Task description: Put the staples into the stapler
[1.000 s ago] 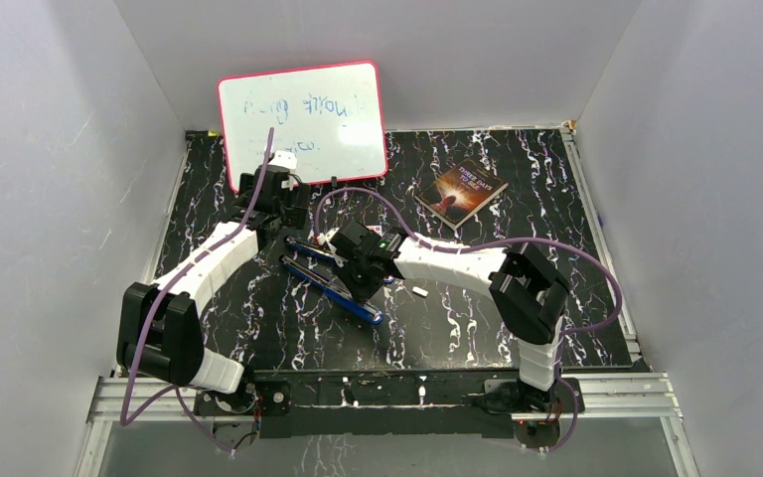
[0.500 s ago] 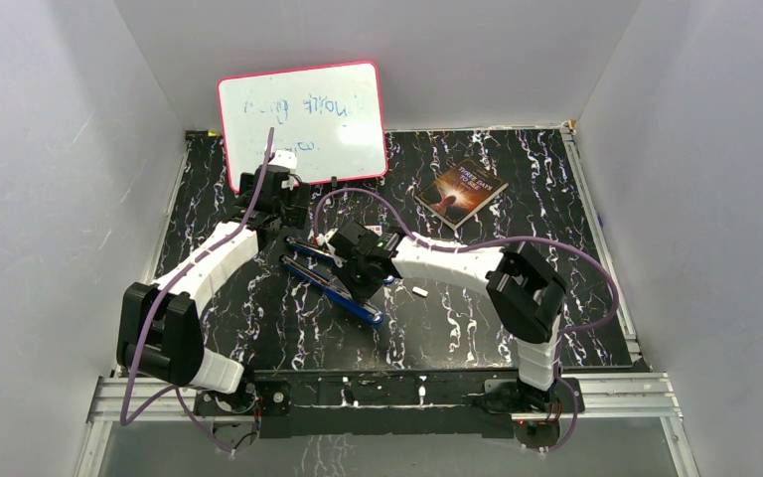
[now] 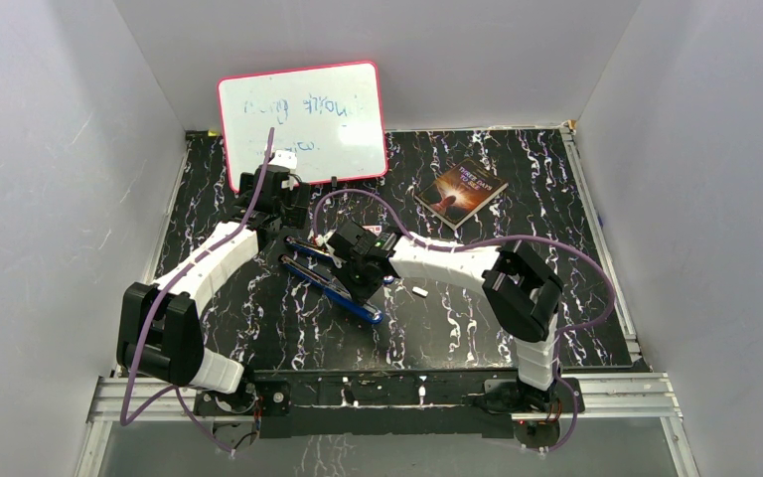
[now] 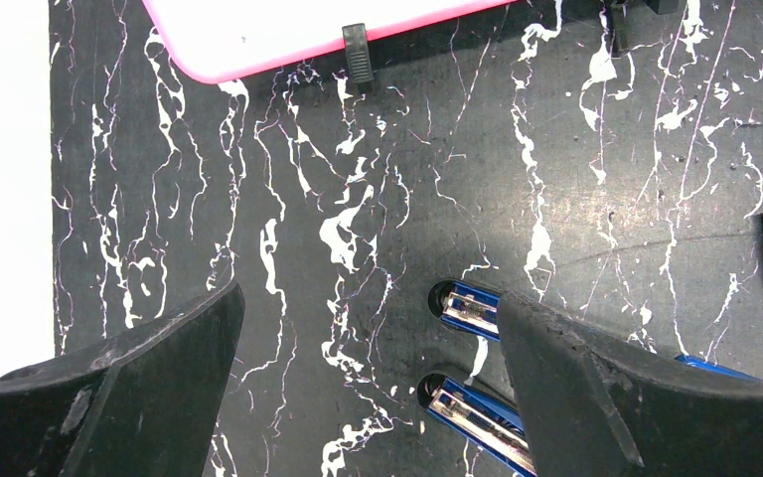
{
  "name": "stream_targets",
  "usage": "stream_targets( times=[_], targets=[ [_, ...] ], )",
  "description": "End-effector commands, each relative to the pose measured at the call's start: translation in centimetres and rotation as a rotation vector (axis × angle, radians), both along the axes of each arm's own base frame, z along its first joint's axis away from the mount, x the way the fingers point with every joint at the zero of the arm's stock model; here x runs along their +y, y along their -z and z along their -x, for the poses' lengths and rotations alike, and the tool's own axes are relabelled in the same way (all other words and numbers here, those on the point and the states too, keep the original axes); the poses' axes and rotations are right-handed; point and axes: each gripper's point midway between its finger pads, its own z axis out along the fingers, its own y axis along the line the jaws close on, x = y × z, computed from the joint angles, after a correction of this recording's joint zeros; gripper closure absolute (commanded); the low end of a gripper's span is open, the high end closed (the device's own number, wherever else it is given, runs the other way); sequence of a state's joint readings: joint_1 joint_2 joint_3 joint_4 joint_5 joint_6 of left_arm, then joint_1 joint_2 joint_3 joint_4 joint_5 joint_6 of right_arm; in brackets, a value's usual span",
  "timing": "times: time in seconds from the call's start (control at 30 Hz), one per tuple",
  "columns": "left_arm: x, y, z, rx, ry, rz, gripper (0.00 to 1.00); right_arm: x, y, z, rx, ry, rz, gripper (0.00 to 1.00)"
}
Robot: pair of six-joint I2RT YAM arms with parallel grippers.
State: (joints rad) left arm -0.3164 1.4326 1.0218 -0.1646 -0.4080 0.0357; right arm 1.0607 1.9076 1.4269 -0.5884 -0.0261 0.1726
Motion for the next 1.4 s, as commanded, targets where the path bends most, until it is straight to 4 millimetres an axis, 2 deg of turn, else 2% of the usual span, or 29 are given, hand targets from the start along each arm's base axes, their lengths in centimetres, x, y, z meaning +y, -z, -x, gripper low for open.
stream_targets(
  times=[0.0, 1.37],
  targets=[
    [0.28, -1.49, 0.19, -0.041, -0.005, -0.008, 0.02, 0.23, -0.52, -0.53, -0.014, -0.005, 0.008, 1.0],
    [0.27, -1.43, 0.24, -0.04, -0.002, -0.013, 0.02, 0.7, -0.09, -0.5, -0.002, -0.105, 0.037, 1.0]
  ],
)
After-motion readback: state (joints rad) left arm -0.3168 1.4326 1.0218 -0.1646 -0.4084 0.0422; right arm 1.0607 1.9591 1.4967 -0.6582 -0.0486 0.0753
